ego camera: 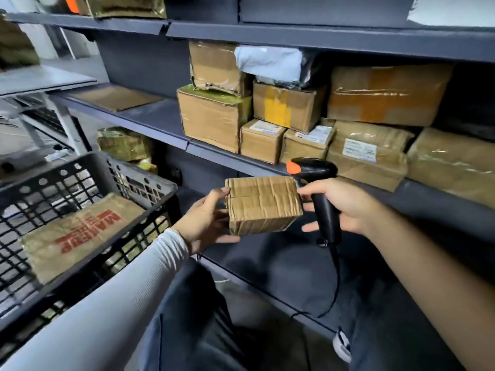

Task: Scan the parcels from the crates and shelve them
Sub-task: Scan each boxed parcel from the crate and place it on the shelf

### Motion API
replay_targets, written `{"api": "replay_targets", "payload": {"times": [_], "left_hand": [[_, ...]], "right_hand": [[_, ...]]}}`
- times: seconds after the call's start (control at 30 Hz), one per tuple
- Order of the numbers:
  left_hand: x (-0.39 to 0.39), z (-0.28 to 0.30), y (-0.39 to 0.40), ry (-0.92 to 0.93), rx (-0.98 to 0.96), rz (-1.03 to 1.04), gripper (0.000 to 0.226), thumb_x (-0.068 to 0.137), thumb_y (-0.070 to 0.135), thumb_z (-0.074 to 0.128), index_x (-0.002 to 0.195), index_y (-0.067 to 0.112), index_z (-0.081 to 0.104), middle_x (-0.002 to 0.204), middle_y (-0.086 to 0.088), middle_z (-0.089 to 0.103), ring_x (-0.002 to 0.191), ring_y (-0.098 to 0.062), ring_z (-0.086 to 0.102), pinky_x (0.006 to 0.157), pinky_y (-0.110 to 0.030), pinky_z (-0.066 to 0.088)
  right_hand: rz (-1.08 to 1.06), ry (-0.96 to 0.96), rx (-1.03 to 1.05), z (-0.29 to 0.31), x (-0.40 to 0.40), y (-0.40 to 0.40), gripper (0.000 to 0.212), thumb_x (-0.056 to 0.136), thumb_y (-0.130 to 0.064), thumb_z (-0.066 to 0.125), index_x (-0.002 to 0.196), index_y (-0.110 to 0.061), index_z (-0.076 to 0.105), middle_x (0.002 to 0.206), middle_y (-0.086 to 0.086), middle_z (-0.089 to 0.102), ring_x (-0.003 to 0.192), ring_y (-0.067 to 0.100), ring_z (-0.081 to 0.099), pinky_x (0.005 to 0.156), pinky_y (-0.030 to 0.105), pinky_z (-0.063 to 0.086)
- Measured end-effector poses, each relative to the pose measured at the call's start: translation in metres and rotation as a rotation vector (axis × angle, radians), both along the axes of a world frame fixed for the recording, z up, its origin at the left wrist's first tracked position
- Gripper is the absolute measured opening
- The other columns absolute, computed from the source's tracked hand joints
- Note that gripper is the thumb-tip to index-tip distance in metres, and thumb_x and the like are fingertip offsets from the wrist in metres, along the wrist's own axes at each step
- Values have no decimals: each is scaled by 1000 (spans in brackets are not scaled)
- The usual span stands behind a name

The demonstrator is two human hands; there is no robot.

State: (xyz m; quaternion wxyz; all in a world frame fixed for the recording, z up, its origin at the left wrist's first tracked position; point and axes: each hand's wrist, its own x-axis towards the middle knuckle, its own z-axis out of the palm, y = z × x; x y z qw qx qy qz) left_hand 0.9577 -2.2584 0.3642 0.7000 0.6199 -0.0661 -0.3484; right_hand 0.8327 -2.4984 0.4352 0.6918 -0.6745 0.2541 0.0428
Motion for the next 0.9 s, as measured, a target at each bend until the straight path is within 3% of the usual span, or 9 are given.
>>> {"api": "replay_targets", "payload": {"times": [0.1, 0.17, 0.27, 0.43, 0.63, 0.77, 0.9], "left_hand": [[-12, -32, -23, 62, 1, -32, 42, 99, 56, 53, 121, 24, 67, 116, -17, 75, 105, -36, 73, 89, -57, 60], [-22, -54, -35, 111, -9, -29, 43, 100, 56, 51, 121, 23, 69, 113, -13, 76, 106, -35, 71, 85, -58, 61], [-31, -84, -48, 160, -15, -25, 47, 100, 55, 52, 127, 21, 69, 115, -11, 75, 109, -35, 69, 85, -60, 60], [-43, -127, -48, 217, -2, -26, 47, 102, 51, 52, 134, 20, 63, 119, -15, 74, 101, -34, 71, 85, -59, 61], [-52, -139, -42, 246, -32, -32, 44, 101, 48, 57, 133, 18, 62, 122, -17, 71, 103, -34, 71, 84, -59, 61], [-44, -146, -37, 201, -96, -107, 66, 81, 41, 75, 140, 19, 57, 133, -12, 66, 118, -32, 67, 91, -58, 58], [-42, -151, -42, 205, -202, -61, 34, 89, 33, 69, 123, 27, 64, 110, 1, 71, 96, -19, 67, 82, -45, 59]], "right_hand": [[-79, 22, 6, -26, -22, -15, 20, 98, -15, 62, 113, -20, 75, 103, -1, 79, 99, 18, 77, 93, 59, 56], [-137, 34, 0, -47, -35, -21, 14, 97, -14, 62, 107, -19, 72, 97, 0, 78, 105, 21, 75, 88, 55, 58], [-261, 25, 48, -79, -51, -26, 10, 97, -12, 63, 102, -18, 69, 105, 6, 76, 111, 25, 71, 77, 49, 60], [-378, 70, 122, -125, -67, -20, 10, 95, -12, 65, 88, -18, 70, 102, 9, 73, 101, 30, 70, 96, 60, 54], [-379, 93, 95, -152, -67, -11, 11, 97, -18, 66, 90, -23, 73, 87, -3, 77, 92, 19, 72, 87, 47, 57], [-347, 121, 29, -163, -68, -10, 14, 97, -23, 67, 109, -19, 74, 108, 2, 78, 100, 19, 75, 67, 34, 57], [-360, 111, 40, -165, -69, -12, 19, 98, -26, 65, 114, -21, 74, 108, -2, 79, 95, 19, 77, 60, 29, 55]]}}
